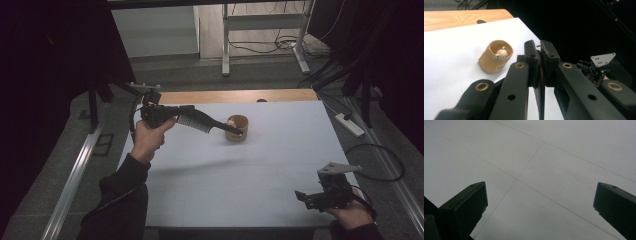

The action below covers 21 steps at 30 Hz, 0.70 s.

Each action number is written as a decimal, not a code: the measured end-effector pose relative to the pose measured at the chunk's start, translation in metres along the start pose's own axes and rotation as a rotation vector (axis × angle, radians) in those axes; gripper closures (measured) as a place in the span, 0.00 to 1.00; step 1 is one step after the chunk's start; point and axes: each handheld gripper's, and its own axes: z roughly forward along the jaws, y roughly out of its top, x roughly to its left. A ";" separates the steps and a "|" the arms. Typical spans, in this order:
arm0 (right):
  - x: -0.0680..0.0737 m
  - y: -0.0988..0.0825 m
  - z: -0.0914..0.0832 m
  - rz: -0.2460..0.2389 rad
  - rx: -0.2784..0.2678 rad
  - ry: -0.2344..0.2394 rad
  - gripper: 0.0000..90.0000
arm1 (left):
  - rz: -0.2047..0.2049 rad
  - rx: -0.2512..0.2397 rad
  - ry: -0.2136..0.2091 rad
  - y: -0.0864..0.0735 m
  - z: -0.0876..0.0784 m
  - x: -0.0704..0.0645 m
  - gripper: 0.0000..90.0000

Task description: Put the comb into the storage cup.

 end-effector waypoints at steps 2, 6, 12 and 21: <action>0.000 -0.001 -0.002 0.006 -0.003 -0.002 0.00 | 0.000 -0.002 0.006 0.003 0.001 0.001 0.93; 0.000 -0.002 -0.003 0.000 -0.005 -0.005 0.00 | 0.001 -0.006 0.023 0.010 0.002 0.002 0.93; 0.001 -0.004 -0.005 -0.002 -0.008 -0.010 0.00 | 0.004 -0.001 0.054 0.019 0.003 0.005 0.93; 0.000 -0.005 -0.006 0.002 -0.008 -0.014 0.00 | -0.004 -0.013 0.086 0.031 0.005 0.012 0.93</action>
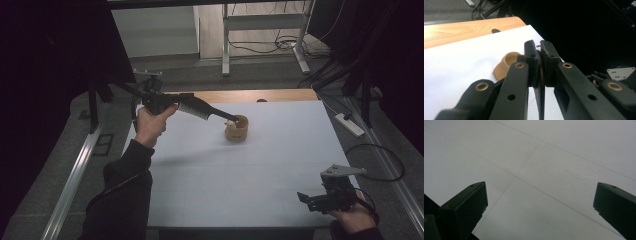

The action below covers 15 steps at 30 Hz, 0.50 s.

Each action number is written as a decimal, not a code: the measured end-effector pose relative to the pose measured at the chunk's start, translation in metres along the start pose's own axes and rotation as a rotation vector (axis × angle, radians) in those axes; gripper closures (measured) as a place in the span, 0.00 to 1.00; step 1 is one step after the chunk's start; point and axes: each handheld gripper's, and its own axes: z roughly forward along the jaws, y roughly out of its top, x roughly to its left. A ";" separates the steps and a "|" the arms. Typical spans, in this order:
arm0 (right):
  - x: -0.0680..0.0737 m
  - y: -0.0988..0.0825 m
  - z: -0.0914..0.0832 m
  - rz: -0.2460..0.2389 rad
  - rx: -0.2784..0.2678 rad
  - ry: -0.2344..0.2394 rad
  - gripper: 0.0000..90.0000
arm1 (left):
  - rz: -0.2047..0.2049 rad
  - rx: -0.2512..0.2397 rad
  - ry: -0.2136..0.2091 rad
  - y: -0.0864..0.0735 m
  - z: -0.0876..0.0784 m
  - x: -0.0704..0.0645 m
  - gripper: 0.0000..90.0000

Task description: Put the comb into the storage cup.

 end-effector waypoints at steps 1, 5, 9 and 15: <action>0.000 0.000 0.000 0.001 -0.002 0.000 0.00 | 0.000 0.000 0.004 0.001 0.001 0.001 0.93; 0.000 0.000 0.000 0.002 -0.004 0.000 0.00 | -0.001 -0.002 0.015 0.005 0.004 0.003 0.93; 0.000 0.000 0.000 -0.001 0.003 0.000 0.00 | -0.002 0.001 0.029 0.009 0.010 0.005 0.93; 0.000 0.000 0.000 0.001 0.001 0.002 0.00 | -0.008 0.009 0.045 0.011 0.018 0.010 0.93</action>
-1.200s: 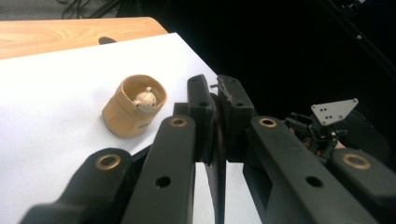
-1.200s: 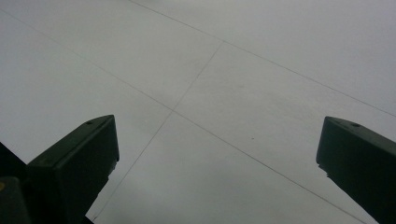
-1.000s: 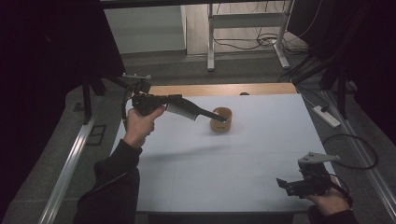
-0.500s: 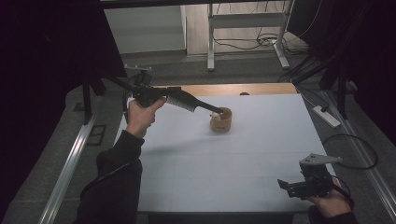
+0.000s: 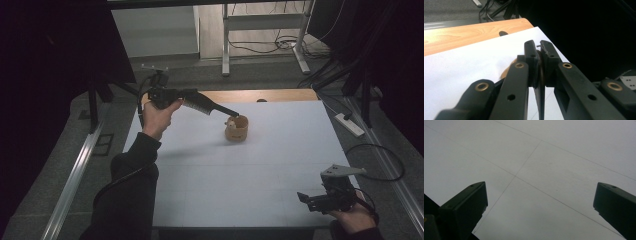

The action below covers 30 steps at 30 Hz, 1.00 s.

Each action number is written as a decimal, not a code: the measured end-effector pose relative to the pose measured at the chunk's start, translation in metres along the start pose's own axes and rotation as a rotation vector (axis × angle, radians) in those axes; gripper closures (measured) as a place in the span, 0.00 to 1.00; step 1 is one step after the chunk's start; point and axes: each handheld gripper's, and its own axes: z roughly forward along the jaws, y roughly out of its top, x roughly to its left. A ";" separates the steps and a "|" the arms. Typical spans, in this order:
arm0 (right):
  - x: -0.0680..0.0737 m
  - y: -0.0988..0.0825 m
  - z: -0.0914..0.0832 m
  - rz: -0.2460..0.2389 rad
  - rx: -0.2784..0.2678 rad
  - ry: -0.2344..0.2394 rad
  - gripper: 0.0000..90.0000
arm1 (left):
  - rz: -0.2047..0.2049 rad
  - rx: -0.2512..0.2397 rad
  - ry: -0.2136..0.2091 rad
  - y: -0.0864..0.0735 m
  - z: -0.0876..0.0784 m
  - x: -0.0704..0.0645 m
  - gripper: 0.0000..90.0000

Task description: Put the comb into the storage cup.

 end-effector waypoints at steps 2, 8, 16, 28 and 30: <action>0.000 0.000 0.000 0.001 0.001 0.000 0.00 | -0.001 0.005 0.006 0.001 0.004 0.002 0.93; 0.000 0.000 0.000 0.001 0.006 0.000 0.00 | -0.010 0.014 0.018 0.001 0.011 0.007 0.93; 0.000 0.000 0.001 0.000 0.009 0.001 0.00 | -0.014 0.032 0.030 0.001 0.021 0.011 0.93; 0.000 0.000 0.001 0.000 0.015 0.000 0.00 | -0.022 0.055 0.043 0.001 0.035 0.014 0.93; 0.000 0.000 0.002 0.000 0.016 0.000 0.00 | -0.020 0.061 0.044 0.001 0.038 0.014 0.93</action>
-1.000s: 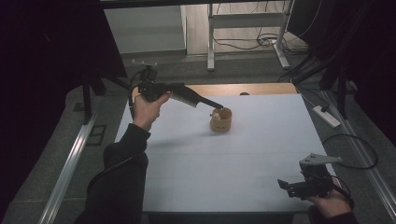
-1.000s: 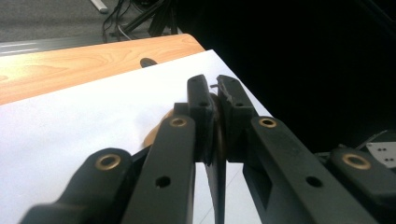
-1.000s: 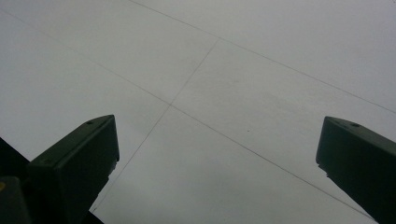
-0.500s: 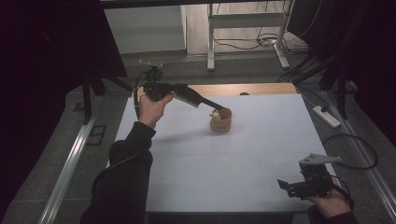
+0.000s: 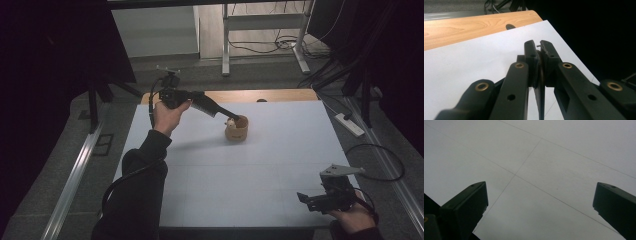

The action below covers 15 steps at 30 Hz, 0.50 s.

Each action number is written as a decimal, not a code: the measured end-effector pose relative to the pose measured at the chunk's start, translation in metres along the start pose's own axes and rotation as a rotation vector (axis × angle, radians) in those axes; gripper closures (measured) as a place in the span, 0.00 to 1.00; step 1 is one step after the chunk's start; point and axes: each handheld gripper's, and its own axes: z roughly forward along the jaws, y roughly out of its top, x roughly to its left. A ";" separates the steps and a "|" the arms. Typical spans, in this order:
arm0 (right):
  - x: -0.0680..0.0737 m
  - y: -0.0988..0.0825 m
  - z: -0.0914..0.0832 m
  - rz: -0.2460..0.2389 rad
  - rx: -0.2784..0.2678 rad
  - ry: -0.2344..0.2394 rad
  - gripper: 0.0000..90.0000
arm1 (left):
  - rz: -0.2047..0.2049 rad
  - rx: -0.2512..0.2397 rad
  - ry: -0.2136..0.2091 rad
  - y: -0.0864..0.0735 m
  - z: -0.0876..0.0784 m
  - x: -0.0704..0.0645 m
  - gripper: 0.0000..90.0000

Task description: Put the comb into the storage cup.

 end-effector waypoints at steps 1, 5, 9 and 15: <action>0.000 0.000 0.000 0.000 0.000 0.000 0.00 | 0.000 0.000 0.000 0.000 0.000 0.000 0.93; 0.000 0.000 0.000 0.000 0.003 0.001 0.01 | -0.002 0.010 0.003 0.000 0.006 0.000 0.93; 0.000 0.000 0.000 -0.001 0.005 0.002 0.01 | 0.001 0.017 0.007 0.000 0.009 0.000 0.93; 0.001 0.000 0.001 -0.005 0.006 0.003 0.01 | 0.007 0.036 0.011 0.001 0.017 -0.001 0.93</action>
